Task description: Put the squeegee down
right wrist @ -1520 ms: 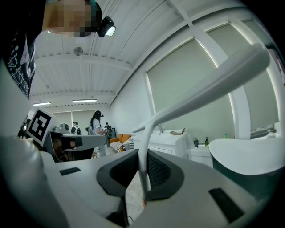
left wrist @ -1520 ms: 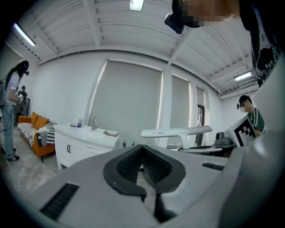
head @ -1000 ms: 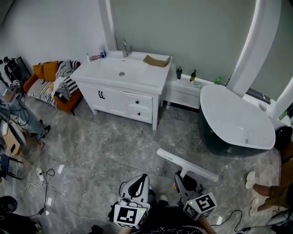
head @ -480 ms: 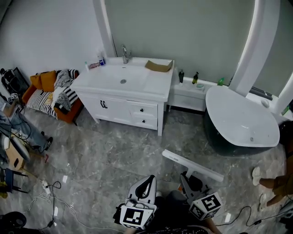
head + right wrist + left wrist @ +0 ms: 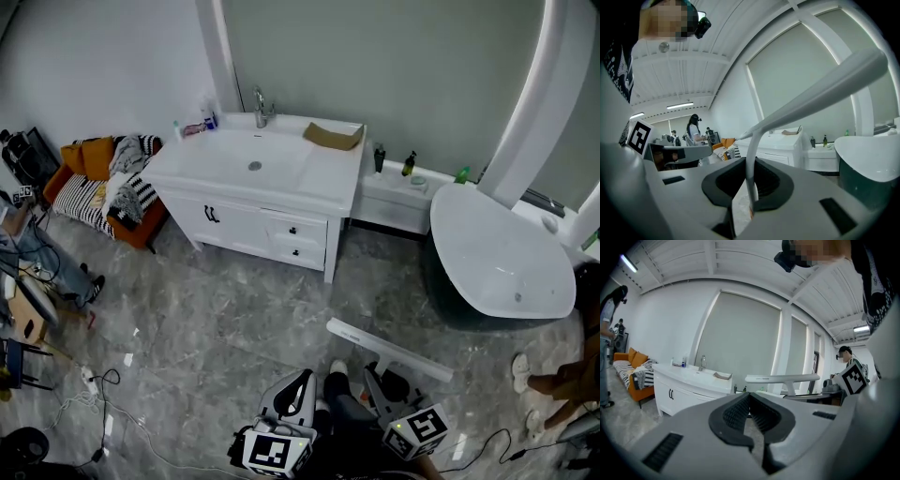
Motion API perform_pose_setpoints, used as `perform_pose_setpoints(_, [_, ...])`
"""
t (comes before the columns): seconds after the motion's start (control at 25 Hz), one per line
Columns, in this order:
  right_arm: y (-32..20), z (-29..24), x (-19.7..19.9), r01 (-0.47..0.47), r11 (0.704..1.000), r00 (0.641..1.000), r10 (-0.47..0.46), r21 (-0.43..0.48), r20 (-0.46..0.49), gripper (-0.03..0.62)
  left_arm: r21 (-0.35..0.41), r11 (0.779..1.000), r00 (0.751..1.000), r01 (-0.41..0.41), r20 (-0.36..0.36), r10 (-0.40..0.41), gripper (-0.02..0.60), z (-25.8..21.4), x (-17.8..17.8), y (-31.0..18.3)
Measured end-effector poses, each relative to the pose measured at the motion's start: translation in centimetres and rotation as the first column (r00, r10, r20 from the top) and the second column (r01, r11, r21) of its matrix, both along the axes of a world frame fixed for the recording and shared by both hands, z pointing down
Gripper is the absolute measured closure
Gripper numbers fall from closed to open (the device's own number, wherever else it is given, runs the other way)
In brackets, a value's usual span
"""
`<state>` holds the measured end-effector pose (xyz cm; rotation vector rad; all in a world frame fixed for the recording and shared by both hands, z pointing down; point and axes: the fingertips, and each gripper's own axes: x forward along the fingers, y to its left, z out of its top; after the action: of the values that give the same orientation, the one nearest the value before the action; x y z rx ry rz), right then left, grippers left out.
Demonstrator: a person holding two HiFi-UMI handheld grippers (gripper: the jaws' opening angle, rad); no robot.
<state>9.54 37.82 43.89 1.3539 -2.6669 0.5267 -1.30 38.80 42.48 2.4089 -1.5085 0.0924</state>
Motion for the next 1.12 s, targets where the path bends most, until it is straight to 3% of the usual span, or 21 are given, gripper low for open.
perform_pose_setpoints(0.2, [-4.3, 0.4, 0.5, 0.007, 1.000, 1.000, -0.007, -0.026, -0.003, 0.542, -0.024, 1.000, 1.000, 0.004, -0.012, -0.005, 0.577, 0.6, 0.8, -4.5])
perform_pose_setpoints(0.68, [-16.7, 0.2, 3.6, 0.031, 1.000, 0.999, -0.031, -0.007, -0.008, 0.542, 0.000, 1.000, 0.999, 0.028, -0.030, -0.028, 0.577, 0.2, 4.1, -16.7])
perform_pose_setpoints(1.12, [-20.7, 1.0, 4.6, 0.057, 0.998, 0.998, -0.057, -0.021, 0.008, 0.542, -0.025, 0.997, 0.997, 0.079, 0.013, -0.079, 0.577, 1.1, 3.5, -20.5])
